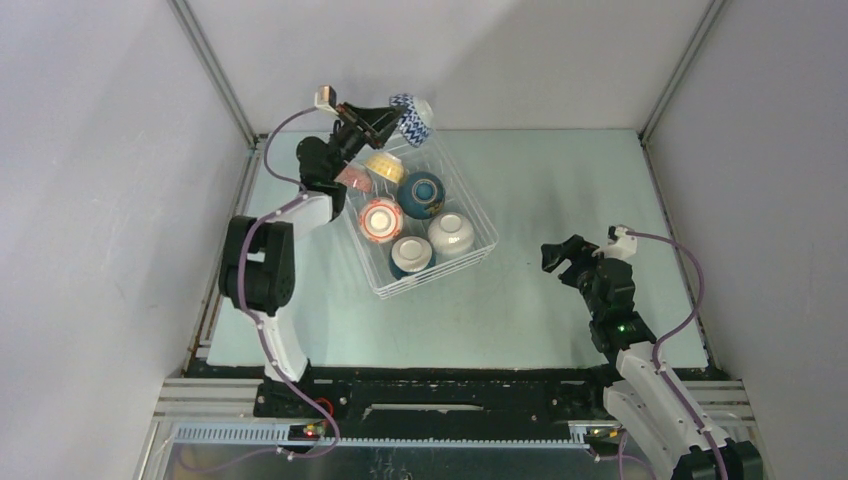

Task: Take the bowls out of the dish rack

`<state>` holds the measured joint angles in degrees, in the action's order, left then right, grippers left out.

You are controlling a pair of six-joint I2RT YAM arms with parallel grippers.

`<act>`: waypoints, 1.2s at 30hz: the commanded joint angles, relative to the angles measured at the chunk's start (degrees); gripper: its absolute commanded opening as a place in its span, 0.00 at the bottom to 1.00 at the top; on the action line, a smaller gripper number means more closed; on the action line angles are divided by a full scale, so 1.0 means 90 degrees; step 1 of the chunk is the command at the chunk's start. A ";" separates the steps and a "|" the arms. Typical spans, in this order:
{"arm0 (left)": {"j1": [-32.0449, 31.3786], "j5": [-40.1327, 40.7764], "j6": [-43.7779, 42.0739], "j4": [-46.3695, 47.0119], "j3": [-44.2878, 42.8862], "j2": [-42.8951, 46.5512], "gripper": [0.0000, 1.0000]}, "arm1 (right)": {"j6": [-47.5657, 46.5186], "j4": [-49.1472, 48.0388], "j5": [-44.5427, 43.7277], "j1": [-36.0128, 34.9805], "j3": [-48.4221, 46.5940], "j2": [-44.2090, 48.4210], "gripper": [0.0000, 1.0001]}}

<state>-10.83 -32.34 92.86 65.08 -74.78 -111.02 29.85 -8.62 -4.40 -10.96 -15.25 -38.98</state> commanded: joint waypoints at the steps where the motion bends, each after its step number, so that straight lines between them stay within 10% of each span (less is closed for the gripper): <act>1: 0.0068 -0.0439 -0.0345 0.0548 0.0937 0.1064 0.00 | -0.0173 -0.0146 -0.0050 -0.0080 -0.0082 0.0073 0.90; 11: 0.0202 -0.0323 -0.3679 -0.3060 0.2352 0.3299 0.00 | -0.0196 -0.0145 -0.0102 -0.0218 -0.0108 0.0075 0.89; 17: 0.0207 0.2394 -0.5586 -0.7022 0.2387 0.4925 0.00 | -0.0167 -0.0174 -0.0073 -0.0287 -0.0108 0.0048 0.89; 26: 0.0206 0.7486 -0.4395 -1.0064 0.2576 0.6308 0.00 | -0.0133 -0.0248 -0.0067 -0.0349 -0.0141 -0.0127 0.89; 36: 0.0468 0.8099 -0.3739 -1.1848 0.1177 0.4291 0.00 | -0.0142 -0.0174 -0.0119 -0.0354 -0.0154 -0.0078 0.89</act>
<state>-8.16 35.88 57.54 -36.95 -55.83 -67.90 29.67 -8.88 -4.49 -13.65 -15.25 -40.12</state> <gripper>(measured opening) 0.024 0.891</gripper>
